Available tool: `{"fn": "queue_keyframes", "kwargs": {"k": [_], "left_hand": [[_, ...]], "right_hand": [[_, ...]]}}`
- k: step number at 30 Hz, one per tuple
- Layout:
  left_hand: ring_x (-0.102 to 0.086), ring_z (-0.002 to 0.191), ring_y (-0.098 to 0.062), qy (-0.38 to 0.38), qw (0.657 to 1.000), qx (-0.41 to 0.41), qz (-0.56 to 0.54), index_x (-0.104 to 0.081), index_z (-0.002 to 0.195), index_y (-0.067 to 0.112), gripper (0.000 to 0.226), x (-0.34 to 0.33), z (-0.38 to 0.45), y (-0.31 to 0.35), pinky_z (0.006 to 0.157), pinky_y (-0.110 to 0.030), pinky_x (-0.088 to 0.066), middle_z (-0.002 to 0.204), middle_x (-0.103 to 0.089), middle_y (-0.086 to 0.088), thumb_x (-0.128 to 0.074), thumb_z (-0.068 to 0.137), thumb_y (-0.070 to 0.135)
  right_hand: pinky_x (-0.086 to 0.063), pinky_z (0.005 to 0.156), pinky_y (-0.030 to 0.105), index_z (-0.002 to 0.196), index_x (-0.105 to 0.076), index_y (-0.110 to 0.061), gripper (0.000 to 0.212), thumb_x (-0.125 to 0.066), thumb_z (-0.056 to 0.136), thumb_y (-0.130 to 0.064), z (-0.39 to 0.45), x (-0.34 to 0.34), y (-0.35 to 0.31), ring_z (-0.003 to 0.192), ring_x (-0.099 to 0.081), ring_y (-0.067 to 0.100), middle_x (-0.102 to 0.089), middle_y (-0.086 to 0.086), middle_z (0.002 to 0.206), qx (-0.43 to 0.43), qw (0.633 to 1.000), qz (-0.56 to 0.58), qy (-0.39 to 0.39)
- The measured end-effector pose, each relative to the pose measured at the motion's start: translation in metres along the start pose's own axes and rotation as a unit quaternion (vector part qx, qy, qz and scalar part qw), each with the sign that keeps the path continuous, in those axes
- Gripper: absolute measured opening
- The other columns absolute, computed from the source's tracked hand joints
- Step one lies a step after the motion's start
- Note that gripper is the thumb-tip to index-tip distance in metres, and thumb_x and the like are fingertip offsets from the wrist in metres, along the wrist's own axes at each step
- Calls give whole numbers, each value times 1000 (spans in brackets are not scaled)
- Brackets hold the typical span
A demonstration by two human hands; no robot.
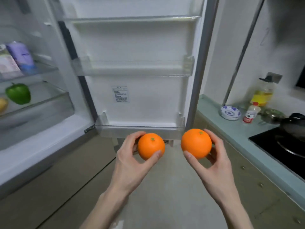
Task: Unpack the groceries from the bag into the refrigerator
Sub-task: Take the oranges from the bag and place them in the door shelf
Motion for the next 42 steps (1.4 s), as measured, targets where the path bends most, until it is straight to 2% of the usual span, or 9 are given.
{"fn": "queue_keyframes", "kwargs": {"k": [8,13,16,19,22,28,33,37,42], "left_hand": [[-65,112,-3,41,999,11,13,-58,122,34,61,81,50,-51,90,-16,-51,123,-65,16,-85,69,48],[-58,107,0,67,995,28,64,-57,122,40,60,103,81,-72,83,-3,-41,122,-61,13,-86,70,45],[-58,105,-1,84,993,43,66,-55,121,42,60,110,100,-83,85,-11,-45,121,-60,13,-86,70,48],[-60,106,-4,97,991,42,83,-54,123,42,60,114,119,-92,92,-29,-53,122,-61,14,-86,72,47],[-61,107,-4,104,989,47,93,-53,124,42,60,118,136,-101,93,-36,-55,122,-61,15,-84,72,49],[-59,106,3,105,986,66,108,-52,120,42,58,117,165,-127,92,-35,-56,117,-58,22,-86,73,44],[-59,111,-6,75,982,61,162,-50,134,38,69,104,176,-154,93,-37,-56,127,-53,16,-83,74,51],[-57,111,-6,44,975,49,211,-55,134,31,68,98,180,-165,93,-34,-54,127,-54,13,-77,74,54],[-56,109,-8,-7,968,83,238,-53,131,33,62,95,184,-179,90,-29,-51,125,-52,13,-81,77,47]], "right_hand": [[-53,95,24,137,-47,-42,74,-89,77,-29,48,-112,-22,119,-60,6,-52,-19,137,31,998,-8,-52],[-49,84,19,129,-49,-47,66,-86,75,-45,83,-146,-38,108,-61,0,-54,-25,127,31,998,-16,-60],[-48,79,21,126,-48,-50,59,-77,75,-56,104,-166,-46,102,-61,-3,-55,-27,121,36,997,-16,-72],[-47,79,20,128,-46,-49,61,-81,78,-50,121,-187,-45,103,-62,0,-54,-25,124,48,994,-21,-95],[-48,80,19,130,-45,-46,66,-85,77,-45,136,-207,-37,107,-61,1,-53,-22,128,58,990,-30,-122],[-53,86,24,132,-44,-39,72,-88,75,-43,169,-238,-6,110,-60,4,-49,-17,132,78,981,-62,-164],[-51,91,32,143,-39,-45,81,-82,76,-54,181,-257,19,114,-57,5,-48,-20,132,93,969,-121,-193],[-52,85,35,133,-45,-44,70,-77,73,-61,183,-274,27,112,-56,11,-52,-19,124,106,949,-190,-228],[-53,86,39,130,-46,-35,71,-82,71,-52,189,-293,43,112,-59,16,-53,-10,129,56,923,-247,-289]]}}
Point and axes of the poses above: each hand's wrist, its own z-axis towards the middle knuckle, its own x-axis out of the back of the hand, y = z × x, the point moved 7 cm from there along z, towards the middle knuckle
